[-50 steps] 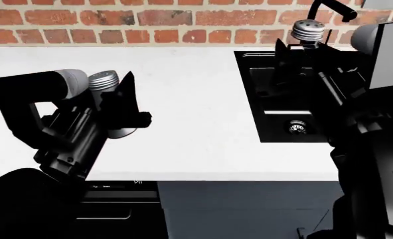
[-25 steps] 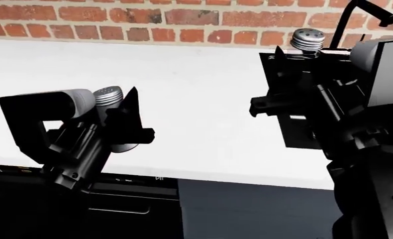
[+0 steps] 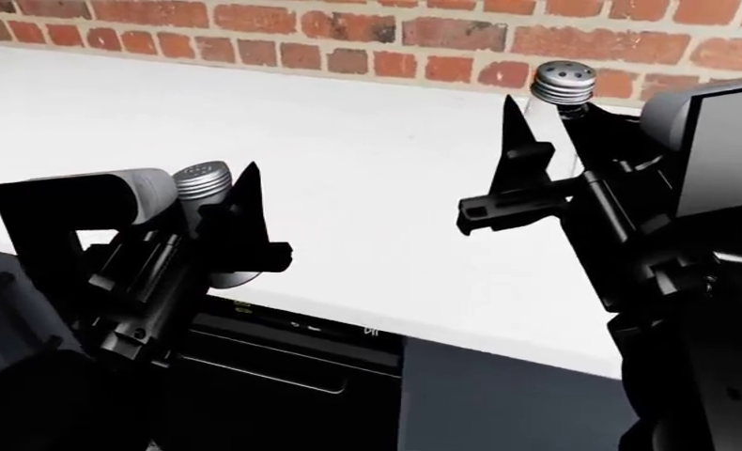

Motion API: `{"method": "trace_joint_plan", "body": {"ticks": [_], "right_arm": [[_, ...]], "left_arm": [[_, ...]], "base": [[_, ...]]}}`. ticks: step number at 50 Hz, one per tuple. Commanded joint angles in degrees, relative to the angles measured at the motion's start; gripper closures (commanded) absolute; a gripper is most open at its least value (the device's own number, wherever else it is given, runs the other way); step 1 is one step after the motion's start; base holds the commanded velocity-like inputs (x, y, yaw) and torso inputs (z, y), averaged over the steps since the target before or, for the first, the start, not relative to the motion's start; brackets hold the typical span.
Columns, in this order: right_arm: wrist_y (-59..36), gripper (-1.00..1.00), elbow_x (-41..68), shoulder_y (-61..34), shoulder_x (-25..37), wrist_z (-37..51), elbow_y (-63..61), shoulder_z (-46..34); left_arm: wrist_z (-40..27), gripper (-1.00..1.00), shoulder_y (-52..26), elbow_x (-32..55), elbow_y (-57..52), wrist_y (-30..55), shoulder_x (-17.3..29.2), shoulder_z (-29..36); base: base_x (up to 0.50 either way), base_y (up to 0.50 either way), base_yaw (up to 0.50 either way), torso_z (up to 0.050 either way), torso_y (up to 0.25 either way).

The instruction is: Pick and place the shaker into the drawer. Then close the cabinet.

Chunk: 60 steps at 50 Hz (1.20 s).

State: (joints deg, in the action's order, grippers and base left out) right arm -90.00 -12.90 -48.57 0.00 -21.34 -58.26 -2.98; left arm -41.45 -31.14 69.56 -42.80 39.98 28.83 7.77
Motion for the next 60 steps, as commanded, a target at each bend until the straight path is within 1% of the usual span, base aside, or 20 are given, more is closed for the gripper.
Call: {"method": "trace_joint_plan", "body": {"ticks": [1,15,25,28,30,32,35,37,39,42,45,60], "right_arm": [[0.0,1.0,1.3,0.3,0.0,0.6,-0.2,0.1],[0.0,1.0,4.2,0.4,0.0,2.2,-0.2,1.4],[0.0,1.0,8.7,1.1,0.1,4.7,-0.9,3.5],[0.0,1.0,15.7,0.4,0.1,8.2,-1.7,6.5],[0.0,1.0,22.7,0.1,1.2,12.7,-1.7,8.6],[0.0,1.0,35.5,0.0,3.3,21.2,-1.3,12.3],[0.0,1.0,58.4,-1.7,7.4,37.8,1.0,17.5],[0.1,1.0,67.0,-2.7,9.1,44.8,2.4,18.8],[0.2,1.0,72.3,-3.4,9.7,49.2,3.6,19.8],[0.5,1.0,77.3,-4.2,10.7,53.7,4.8,19.9],[0.8,1.0,80.2,-4.4,11.4,56.4,5.7,19.6],[2.7,1.0,86.3,-5.9,13.0,62.2,8.1,17.0]], "left_arm": [[-0.5,1.0,-0.4,0.6,-0.2,-0.4,0.2,0.0],[-0.2,1.0,-0.2,0.6,-0.4,-0.9,0.2,0.1],[-0.2,1.0,0.2,0.6,-0.6,-1.2,0.4,0.1],[-0.1,1.0,0.2,0.6,-0.6,-1.2,0.4,0.3],[-0.1,1.0,0.3,0.5,-0.5,-1.2,0.5,0.3],[0.0,1.0,0.4,0.5,-0.5,-1.3,0.5,0.3],[-0.2,1.0,0.4,0.7,-0.6,-1.3,0.6,0.2],[-0.3,1.0,0.3,0.8,-0.6,-1.3,0.6,0.2],[-0.4,1.0,0.2,0.8,-0.6,-1.4,0.6,0.2],[-0.6,1.0,0.0,1.1,-0.7,-1.4,0.7,0.1],[-0.8,1.0,0.0,1.3,-0.8,-1.5,0.8,0.0],[-1.6,1.0,-0.7,2.3,-1.3,-1.3,1.4,-0.1]], "base": [[0.0,0.0,0.5,0.0,0.0],[0.0,0.0,0.5,0.0,0.0],[0.0,0.0,0.5,0.0,0.0],[-0.05,0.11,0.17,0.0,0.0],[0.0,0.0,0.0,0.0,0.0],[0.0,0.0,0.0,0.005,0.0],[0.0,0.0,0.0,0.0,0.0],[-0.1,0.23,0.0,0.0,0.005],[-0.2,0.46,0.0,0.0,0.0],[-0.2,0.46,0.0,0.0,0.0],[-0.2,0.46,0.0,0.0,0.0],[-0.2,0.46,0.0,0.0,0.0]]}}
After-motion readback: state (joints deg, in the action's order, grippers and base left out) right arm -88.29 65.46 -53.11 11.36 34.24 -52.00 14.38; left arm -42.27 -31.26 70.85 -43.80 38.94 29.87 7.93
